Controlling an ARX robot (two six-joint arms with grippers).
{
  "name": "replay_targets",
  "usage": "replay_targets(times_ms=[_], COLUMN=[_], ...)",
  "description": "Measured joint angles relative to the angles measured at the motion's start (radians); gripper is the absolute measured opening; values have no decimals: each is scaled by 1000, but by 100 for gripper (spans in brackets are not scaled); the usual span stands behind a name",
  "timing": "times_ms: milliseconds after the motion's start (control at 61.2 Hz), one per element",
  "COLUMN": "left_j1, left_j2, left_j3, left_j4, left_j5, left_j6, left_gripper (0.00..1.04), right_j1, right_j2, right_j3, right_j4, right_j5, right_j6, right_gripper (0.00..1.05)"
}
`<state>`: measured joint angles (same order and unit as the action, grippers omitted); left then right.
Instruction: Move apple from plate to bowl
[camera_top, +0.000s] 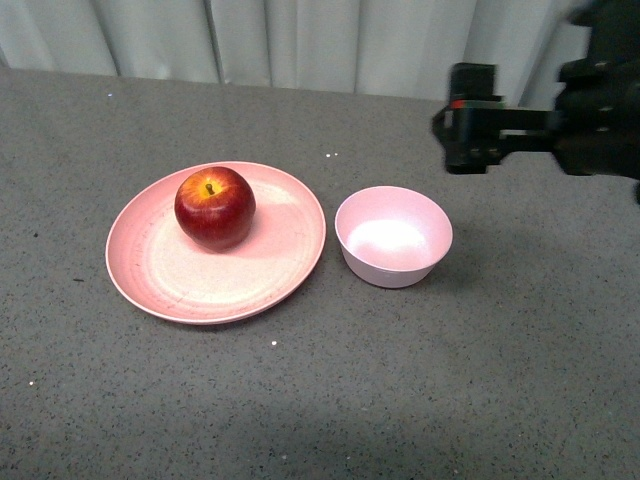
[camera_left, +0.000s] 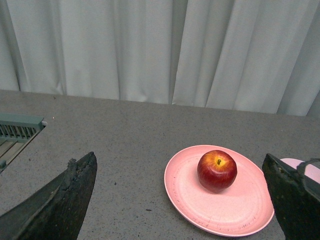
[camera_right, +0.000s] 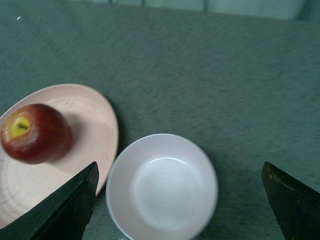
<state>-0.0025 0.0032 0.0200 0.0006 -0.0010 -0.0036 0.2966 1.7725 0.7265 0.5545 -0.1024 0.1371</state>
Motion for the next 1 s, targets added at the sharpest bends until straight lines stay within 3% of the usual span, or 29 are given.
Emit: replay_targets(times_ms=[49, 131, 212, 262, 474, 572, 915, 997], left_j1=[0, 0, 0, 0, 0, 0, 0, 0], left_j2=[0, 0, 0, 0, 0, 0, 0, 0], left_j3=[0, 0, 0, 0, 0, 0, 0, 0], left_j4=[0, 0, 0, 0, 0, 0, 0, 0], left_j5=[0, 2, 1, 0, 1, 1, 1, 1], left_j6=[0, 0, 0, 0, 0, 0, 0, 0], left_gripper=[98, 98, 98, 98, 98, 98, 98, 98], right_j1=[-16, -27, -55, -72, -130, -156, -216, -270], right_j2=[-32, -16, -48, -97, -280, -409, -706, -776], right_j3=[-61, -190, -314, -356, -497, -536, -650, -667], right_j4=[72, 436, 681, 721, 691, 579, 415, 366], right_j5=[63, 295, 334, 325, 264, 241, 179, 110], right_j6=[-8, -75, -112, -120, -134, -135, -137, -137], right_gripper=[93, 79, 63, 54, 19, 1, 1, 1])
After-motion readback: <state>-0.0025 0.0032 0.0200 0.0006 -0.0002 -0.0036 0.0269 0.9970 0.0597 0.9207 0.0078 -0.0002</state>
